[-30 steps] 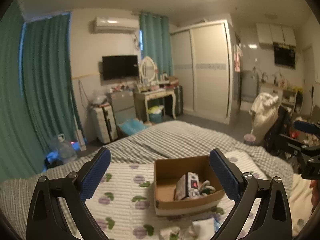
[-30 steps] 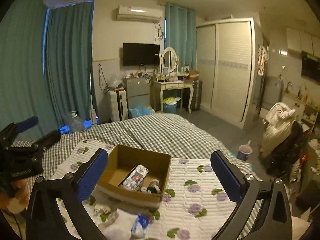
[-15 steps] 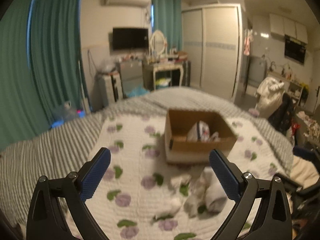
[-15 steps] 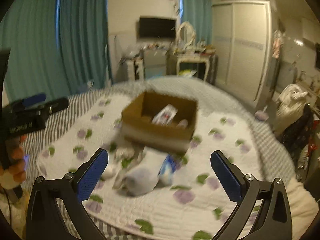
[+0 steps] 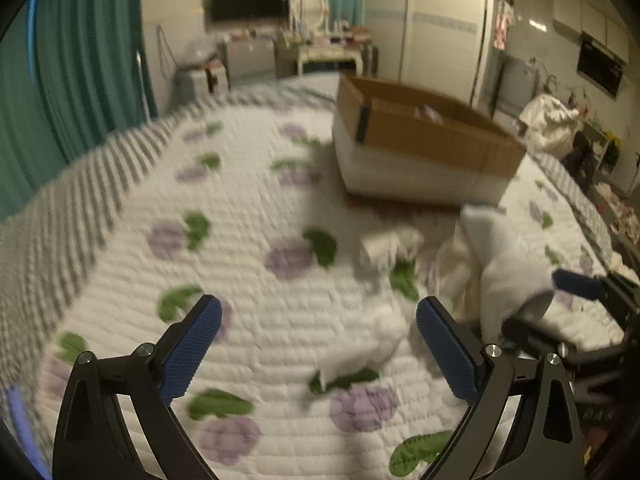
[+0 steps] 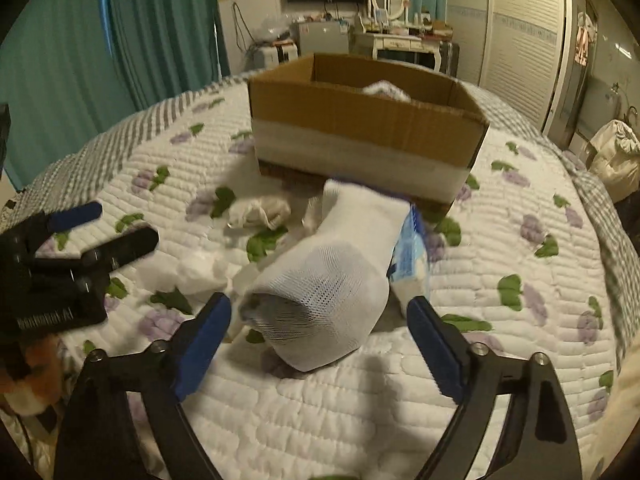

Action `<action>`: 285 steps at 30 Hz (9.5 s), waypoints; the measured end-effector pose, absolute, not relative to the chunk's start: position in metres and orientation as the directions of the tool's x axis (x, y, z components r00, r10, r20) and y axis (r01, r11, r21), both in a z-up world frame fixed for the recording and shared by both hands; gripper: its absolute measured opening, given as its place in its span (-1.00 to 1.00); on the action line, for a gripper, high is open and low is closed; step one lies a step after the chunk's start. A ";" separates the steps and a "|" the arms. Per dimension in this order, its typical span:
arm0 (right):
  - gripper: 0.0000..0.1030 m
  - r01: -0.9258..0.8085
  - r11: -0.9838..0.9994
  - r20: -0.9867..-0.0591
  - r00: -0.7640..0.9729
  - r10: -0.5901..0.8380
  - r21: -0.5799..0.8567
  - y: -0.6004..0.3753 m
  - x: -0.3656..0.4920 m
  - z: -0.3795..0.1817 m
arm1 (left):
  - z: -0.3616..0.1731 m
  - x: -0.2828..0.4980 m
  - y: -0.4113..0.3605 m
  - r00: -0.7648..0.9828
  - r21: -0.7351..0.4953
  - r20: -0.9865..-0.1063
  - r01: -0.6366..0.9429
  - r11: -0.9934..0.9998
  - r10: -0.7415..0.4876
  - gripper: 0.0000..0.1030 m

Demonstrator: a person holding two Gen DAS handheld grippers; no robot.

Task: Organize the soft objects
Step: 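Grasp the white mesh sock with the right tool while the left tool grasps a white cloth, then carry the sock and cloth over the box and open both tools to release them, then grasp the white plastic tube with the left tool while the right tool grasps the blue Vinda tissue pack, then carry the tube and tissue pack over the box and open both tools inside it, then grasp the cream lace cloth with the right tool while the left tool grasps the white mask bundle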

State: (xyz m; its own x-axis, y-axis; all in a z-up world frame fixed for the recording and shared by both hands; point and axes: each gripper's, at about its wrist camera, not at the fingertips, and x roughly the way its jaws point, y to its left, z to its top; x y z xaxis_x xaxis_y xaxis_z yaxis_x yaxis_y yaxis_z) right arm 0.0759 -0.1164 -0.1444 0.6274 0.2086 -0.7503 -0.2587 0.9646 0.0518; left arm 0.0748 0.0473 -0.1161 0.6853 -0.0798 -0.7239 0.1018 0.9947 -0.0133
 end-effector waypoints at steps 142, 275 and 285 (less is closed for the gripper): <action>0.08 -0.211 0.952 -0.800 0.520 0.300 0.221 -0.175 0.145 -0.179 | -0.166 0.107 -0.029 0.559 0.042 -0.827 0.148 0.988 -0.049 0.34; 0.98 -0.296 0.955 -0.749 0.628 0.210 0.020 -0.101 0.128 -0.153 | -0.098 0.126 0.062 0.747 -0.007 -0.661 0.083 0.997 -0.067 0.88; 0.39 -0.284 0.958 -0.804 0.560 0.200 0.040 -0.097 0.146 -0.193 | -0.138 0.136 0.051 0.667 0.025 -0.741 0.136 0.990 -0.073 0.88</action>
